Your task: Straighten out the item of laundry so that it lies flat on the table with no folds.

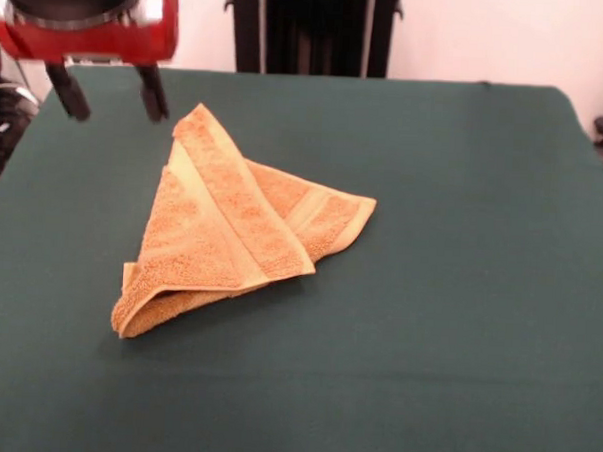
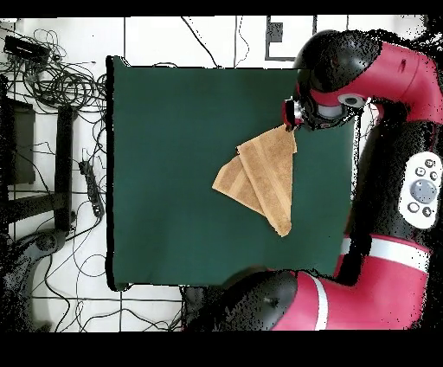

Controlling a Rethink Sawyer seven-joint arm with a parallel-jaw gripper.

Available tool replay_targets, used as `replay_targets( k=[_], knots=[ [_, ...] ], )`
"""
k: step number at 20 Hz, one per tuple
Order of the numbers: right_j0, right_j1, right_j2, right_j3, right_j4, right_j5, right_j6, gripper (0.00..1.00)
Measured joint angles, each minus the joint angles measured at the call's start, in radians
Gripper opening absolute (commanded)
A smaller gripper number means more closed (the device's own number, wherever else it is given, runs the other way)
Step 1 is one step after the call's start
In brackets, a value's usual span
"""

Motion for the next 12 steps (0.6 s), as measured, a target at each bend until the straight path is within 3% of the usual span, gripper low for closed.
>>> replay_targets(
  k=[5,8,12],
  knots=[
    [0.020,0.075,0.008,-0.104,-0.005,0.023,0.000,1.00],
    [0.047,0.141,0.029,-0.208,-0.017,0.088,0.000,1.00],
    [0.071,0.179,0.038,-0.271,-0.023,0.149,0.000,1.00]
  ],
)
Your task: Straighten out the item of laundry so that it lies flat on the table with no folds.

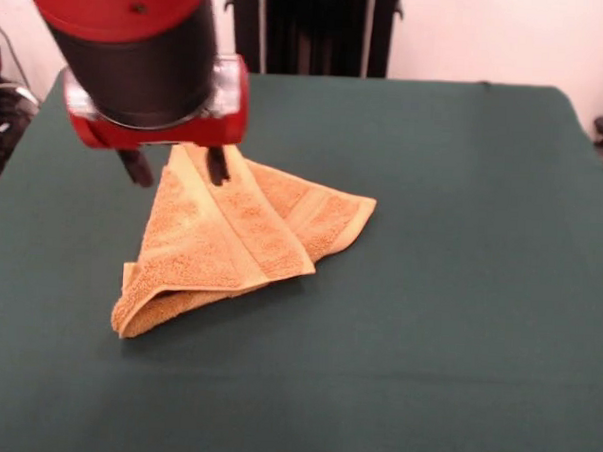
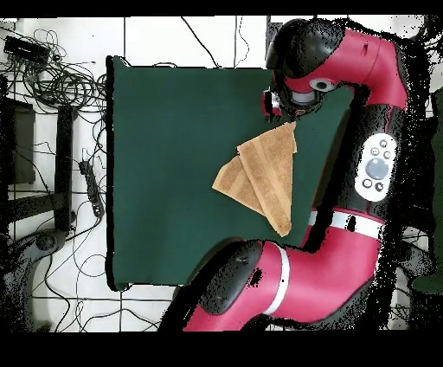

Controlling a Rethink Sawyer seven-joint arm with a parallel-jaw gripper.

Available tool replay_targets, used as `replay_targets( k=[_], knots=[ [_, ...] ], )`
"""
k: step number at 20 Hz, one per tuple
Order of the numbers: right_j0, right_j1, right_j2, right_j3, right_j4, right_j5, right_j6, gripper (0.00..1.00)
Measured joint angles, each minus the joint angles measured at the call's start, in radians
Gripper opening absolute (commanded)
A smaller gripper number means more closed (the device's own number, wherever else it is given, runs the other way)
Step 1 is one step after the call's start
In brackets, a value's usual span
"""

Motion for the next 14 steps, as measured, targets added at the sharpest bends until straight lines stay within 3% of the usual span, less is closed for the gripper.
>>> replay_targets(
  k=[14],
  knots=[
    [0.050,0.042,0.025,-0.116,0.001,0.061,0.000,1.00]
  ],
)
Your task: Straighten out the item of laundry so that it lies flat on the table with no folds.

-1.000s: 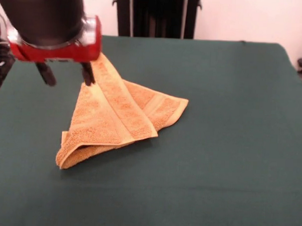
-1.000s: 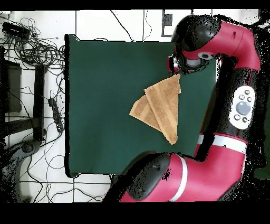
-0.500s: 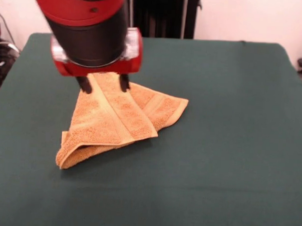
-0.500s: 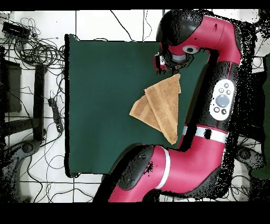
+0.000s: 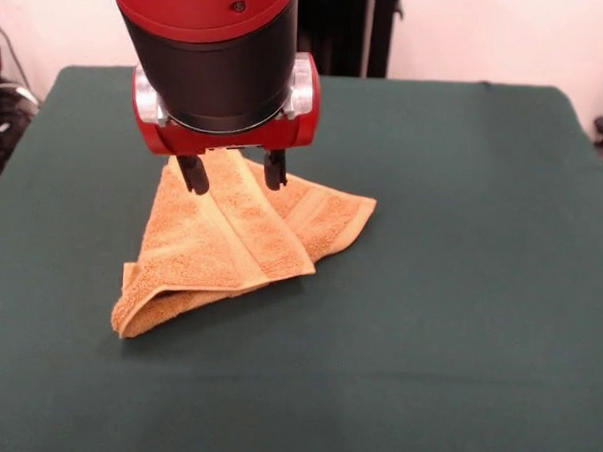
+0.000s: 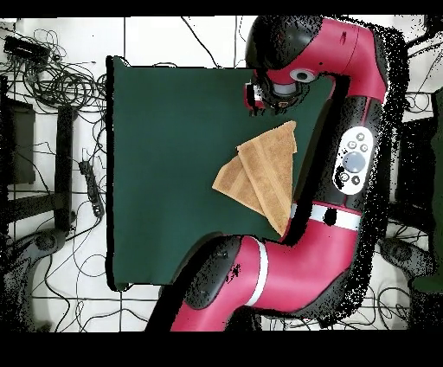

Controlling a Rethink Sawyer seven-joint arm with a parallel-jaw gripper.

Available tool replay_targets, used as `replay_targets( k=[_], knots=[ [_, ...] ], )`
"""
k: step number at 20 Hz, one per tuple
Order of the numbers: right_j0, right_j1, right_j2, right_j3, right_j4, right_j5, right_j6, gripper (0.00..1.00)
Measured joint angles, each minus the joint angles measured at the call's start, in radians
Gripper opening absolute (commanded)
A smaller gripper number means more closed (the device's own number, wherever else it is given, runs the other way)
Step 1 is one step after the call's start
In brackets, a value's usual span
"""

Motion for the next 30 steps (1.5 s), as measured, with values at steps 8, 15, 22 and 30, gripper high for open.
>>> replay_targets(
  k=[8,15,22,30],
  knots=[
    [0.001,0.019,0.009,-0.055,-0.005,0.000,0.000,1.00],
    [0.009,0.043,0.037,-0.099,-0.026,0.000,0.000,1.00],
    [0.029,0.066,0.081,-0.127,-0.105,0.000,0.000,1.00],
    [0.038,0.068,0.178,-0.130,-0.203,0.015,0.000,1.00]
  ],
)
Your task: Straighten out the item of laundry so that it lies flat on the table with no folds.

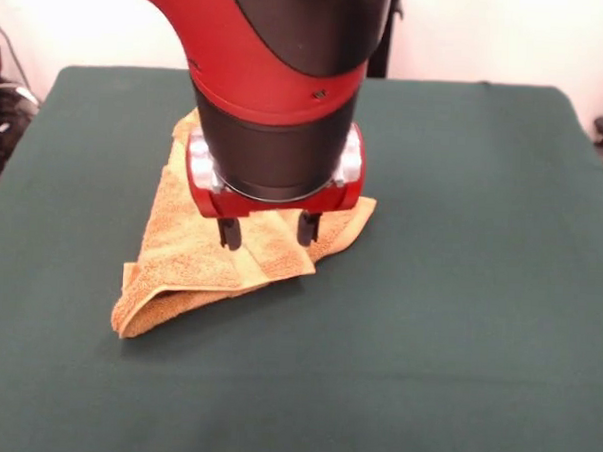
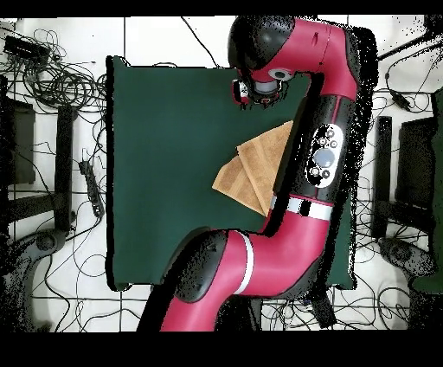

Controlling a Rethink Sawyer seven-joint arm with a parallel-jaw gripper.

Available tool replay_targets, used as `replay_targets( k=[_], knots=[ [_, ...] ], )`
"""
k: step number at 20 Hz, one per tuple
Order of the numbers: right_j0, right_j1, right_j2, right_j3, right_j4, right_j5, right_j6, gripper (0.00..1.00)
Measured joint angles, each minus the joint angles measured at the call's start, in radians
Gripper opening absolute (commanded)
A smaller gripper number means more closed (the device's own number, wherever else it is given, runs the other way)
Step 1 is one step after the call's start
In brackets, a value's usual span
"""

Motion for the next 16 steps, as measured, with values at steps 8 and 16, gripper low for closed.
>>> replay_targets(
  k=[8,16],
  knots=[
    [-0.010,0.000,0.171,-0.001,-0.141,0.008,0.000,1.00],
    [-0.020,0.002,0.355,-0.001,-0.309,0.007,0.000,1.00]
  ],
)
